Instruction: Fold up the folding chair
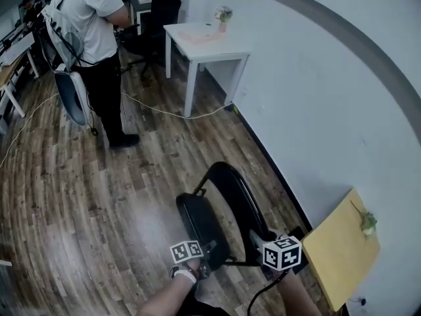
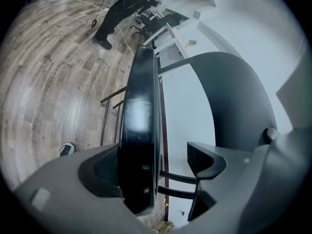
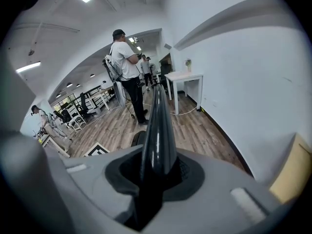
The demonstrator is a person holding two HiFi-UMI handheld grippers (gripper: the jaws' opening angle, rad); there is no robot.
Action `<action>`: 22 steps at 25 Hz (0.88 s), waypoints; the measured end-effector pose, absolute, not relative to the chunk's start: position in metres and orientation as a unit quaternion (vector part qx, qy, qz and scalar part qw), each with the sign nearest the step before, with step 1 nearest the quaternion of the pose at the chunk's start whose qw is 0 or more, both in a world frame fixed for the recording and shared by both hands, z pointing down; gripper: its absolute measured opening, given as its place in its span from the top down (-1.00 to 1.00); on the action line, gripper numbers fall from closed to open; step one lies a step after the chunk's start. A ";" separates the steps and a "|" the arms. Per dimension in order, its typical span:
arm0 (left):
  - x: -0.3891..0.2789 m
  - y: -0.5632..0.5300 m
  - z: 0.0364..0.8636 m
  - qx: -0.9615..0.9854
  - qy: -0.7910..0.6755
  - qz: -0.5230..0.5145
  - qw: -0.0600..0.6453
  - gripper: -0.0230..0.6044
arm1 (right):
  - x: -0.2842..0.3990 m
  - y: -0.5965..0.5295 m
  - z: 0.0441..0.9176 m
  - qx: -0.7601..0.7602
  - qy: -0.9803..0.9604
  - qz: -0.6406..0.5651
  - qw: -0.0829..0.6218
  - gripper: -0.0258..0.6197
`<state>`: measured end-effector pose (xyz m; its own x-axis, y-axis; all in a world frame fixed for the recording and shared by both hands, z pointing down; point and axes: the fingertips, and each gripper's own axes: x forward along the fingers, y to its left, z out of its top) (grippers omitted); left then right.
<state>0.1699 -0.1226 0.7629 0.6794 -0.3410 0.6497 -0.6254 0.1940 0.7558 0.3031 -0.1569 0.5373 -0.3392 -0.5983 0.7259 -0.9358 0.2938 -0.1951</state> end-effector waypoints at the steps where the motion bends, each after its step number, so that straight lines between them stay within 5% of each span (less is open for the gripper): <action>1: 0.176 -0.125 0.760 0.627 -0.387 0.107 0.668 -0.42 | 0.303 -0.158 0.536 0.507 -0.757 0.307 0.273 0.69; 15: 0.264 -0.156 0.727 0.627 -0.348 0.115 0.687 -0.30 | 0.313 -0.165 0.521 0.520 -0.749 0.283 0.297 0.69; 18: 0.277 -0.159 0.729 0.623 -0.366 0.131 0.679 -0.03 | 0.333 -0.169 0.518 0.521 -0.750 0.287 0.290 0.69; 22: 0.306 -0.166 0.727 0.618 -0.381 0.131 0.675 0.03 | 0.363 -0.176 0.519 0.515 -0.753 0.294 0.286 0.69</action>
<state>0.3058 -0.1664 0.7270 0.6761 -0.2935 0.6758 -0.6471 0.2020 0.7352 0.3629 -0.1762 0.5187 -0.3061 -0.6067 0.7336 -0.9434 0.2966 -0.1484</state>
